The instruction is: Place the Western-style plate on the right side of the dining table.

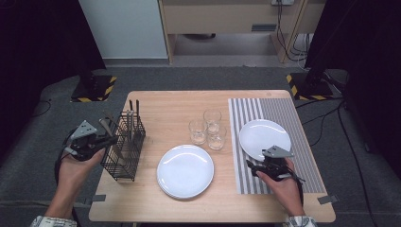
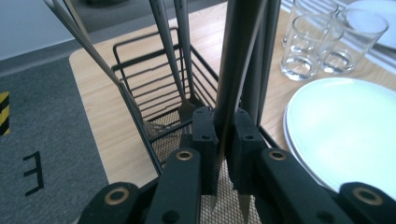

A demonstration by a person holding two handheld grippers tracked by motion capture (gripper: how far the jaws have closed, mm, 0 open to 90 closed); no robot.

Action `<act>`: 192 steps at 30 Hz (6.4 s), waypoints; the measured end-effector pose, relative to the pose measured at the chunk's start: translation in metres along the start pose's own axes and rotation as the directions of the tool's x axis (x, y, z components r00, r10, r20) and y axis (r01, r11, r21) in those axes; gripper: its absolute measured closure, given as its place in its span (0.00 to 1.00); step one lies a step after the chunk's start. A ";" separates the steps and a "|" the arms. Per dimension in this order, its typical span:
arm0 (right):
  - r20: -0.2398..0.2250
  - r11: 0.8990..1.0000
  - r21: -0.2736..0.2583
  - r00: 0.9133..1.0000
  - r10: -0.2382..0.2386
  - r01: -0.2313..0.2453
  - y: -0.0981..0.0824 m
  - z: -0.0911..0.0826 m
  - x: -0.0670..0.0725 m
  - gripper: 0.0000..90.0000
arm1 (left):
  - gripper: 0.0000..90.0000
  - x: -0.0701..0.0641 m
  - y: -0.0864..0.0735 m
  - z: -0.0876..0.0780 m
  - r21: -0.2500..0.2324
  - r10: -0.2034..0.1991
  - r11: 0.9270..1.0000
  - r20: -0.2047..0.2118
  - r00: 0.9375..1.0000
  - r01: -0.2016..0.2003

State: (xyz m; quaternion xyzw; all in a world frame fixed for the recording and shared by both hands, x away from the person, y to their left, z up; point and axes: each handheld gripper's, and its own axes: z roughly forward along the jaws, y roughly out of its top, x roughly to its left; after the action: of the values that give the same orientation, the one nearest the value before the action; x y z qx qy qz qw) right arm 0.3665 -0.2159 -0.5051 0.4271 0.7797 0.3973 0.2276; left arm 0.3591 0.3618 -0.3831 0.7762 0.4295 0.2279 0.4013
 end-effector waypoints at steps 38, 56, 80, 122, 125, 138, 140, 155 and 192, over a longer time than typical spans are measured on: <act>-0.003 1.000 -0.005 1.000 0.026 -0.026 0.001 0.005 -0.002 0.16 | 0.91 -0.010 0.028 -0.022 -0.015 0.104 0.994 0.001 0.995 -0.104; -0.002 1.000 -0.011 1.000 0.028 -0.028 0.001 0.004 -0.003 0.15 | 0.91 -0.007 0.057 -0.031 0.008 0.183 0.983 0.046 0.982 -0.184; -0.005 1.000 -0.002 1.000 0.028 -0.028 0.002 0.005 -0.002 0.14 | 0.92 -0.053 0.099 -0.043 -0.061 0.308 0.951 0.119 0.944 -0.303; -0.013 1.000 -0.007 1.000 0.013 -0.013 -0.001 0.003 -0.006 0.10 | 0.92 -0.123 0.123 0.096 0.007 0.364 0.922 0.318 0.875 -0.386; -0.012 0.999 -0.021 1.000 0.023 -0.023 0.000 0.000 -0.007 0.10 | 0.92 -0.128 0.123 0.104 0.007 0.366 0.921 0.332 0.869 -0.390; -0.007 0.999 -0.034 1.000 0.015 -0.016 -0.002 -0.009 -0.005 0.10 | 0.92 -0.152 0.117 0.129 0.030 0.362 0.915 0.384 0.850 -0.403; -0.006 0.999 -0.047 1.000 0.021 -0.021 -0.001 -0.011 -0.004 0.11 | 0.92 -0.154 0.115 0.129 0.030 0.364 0.914 0.384 0.849 -0.405; -0.018 0.999 -0.037 1.000 -0.003 0.002 0.001 -0.007 0.002 0.09 | 0.92 -0.161 0.114 0.121 0.007 0.364 0.919 0.371 0.854 -0.394; -0.111 0.984 -0.043 0.978 -0.175 0.171 0.048 -0.001 0.032 0.38 | 0.92 -0.173 0.116 0.140 -0.004 0.397 0.904 0.385 0.834 -0.428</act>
State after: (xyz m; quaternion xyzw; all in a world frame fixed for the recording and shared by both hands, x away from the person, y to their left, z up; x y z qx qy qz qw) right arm 0.3724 -0.1742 -0.4665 0.3304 0.8189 0.4126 0.2234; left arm 0.4219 0.1187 -0.3704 0.8954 0.1760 0.1380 0.3851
